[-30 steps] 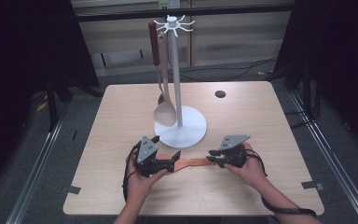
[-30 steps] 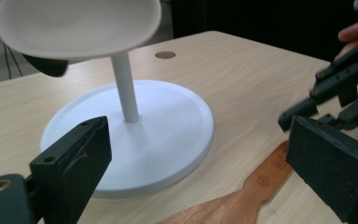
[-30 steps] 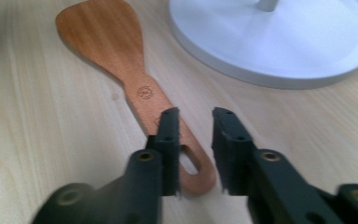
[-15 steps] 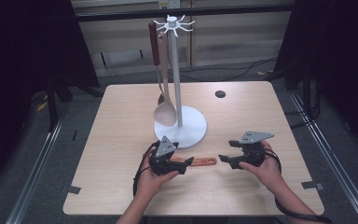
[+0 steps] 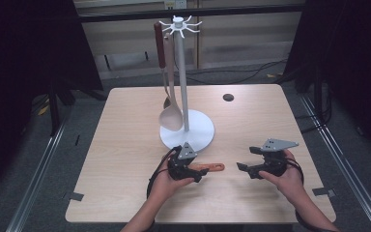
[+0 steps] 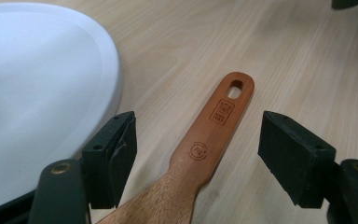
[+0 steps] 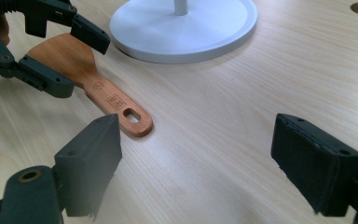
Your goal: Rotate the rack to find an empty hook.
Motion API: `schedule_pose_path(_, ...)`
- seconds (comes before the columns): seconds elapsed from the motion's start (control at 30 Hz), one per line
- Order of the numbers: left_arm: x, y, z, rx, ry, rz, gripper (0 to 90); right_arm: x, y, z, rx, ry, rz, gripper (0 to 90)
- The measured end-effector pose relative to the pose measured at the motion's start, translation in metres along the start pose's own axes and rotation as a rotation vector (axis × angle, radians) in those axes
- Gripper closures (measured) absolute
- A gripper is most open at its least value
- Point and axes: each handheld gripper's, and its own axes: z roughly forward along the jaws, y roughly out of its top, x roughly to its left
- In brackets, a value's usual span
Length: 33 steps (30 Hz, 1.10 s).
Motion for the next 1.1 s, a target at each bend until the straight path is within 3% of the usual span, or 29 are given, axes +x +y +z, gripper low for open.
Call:
schedule_pose_path(0.07,0.001,0.001,0.004,0.032,-0.008,0.015,28.8,-0.001,-0.002,-0.003,-0.003,-0.008,0.007,15.9)
schedule_pose_path(0.1,0.0,0.0,0.008,0.018,-0.014,0.004,28.8,-0.002,-0.002,-0.005,-0.002,-0.009,0.01,15.9)
schedule_pose_path(0.27,0.0,0.001,0.015,0.112,-0.033,0.064,31.7,-0.004,-0.005,-0.01,-0.008,-0.021,0.023,15.7)
schedule_pose_path(0.3,0.0,0.0,0.016,0.092,-0.031,0.042,31.9,-0.005,-0.006,-0.011,-0.011,-0.024,0.023,15.7)
schedule_pose_path(0.4,0.002,0.002,0.016,0.096,-0.032,0.024,35.2,-0.006,-0.007,-0.013,-0.014,-0.023,0.029,15.6)
schedule_pose_path(0.43,0.002,0.003,0.015,0.107,-0.022,0.025,36.8,-0.006,-0.007,-0.013,-0.018,-0.026,0.032,15.6)
schedule_pose_path(0.47,0.002,0.004,0.014,0.127,-0.015,0.051,39.9,-0.006,-0.007,-0.013,-0.02,-0.025,0.038,15.6)
schedule_pose_path(0.5,0.001,0.004,0.014,0.12,-0.015,0.039,41.3,-0.005,-0.007,-0.013,-0.021,-0.021,0.04,15.6)
schedule_pose_path(0.6,-0.001,0.008,0.011,0.174,-0.005,0.038,50.3,-0.005,-0.007,-0.013,-0.014,-0.02,0.036,15.6)
schedule_pose_path(0.67,-0.003,0.008,0.01,0.178,-0.004,0.023,55.6,-0.005,-0.006,-0.012,-0.019,-0.02,0.037,15.6)
schedule_pose_path(0.8,-0.003,0.008,0.009,0.182,-0.003,0.003,58.4,-0.004,-0.006,-0.01,-0.013,-0.015,0.034,15.6)
schedule_pose_path(0.83,-0.002,0.008,0.007,0.197,-0.001,0.019,60.1,-0.004,-0.006,-0.01,-0.012,-0.014,0.032,15.6)
schedule_pose_path(0.93,-0.002,0.008,0.004,0.201,0.017,-0.05,64.9,-0.003,-0.005,-0.009,-0.01,-0.01,0.031,15.6)
schedule_pose_path(1.1,-0.002,0.007,0.004,0.191,0.013,-0.068,65.3,-0.003,-0.004,-0.007,-0.014,-0.007,0.028,15.6)
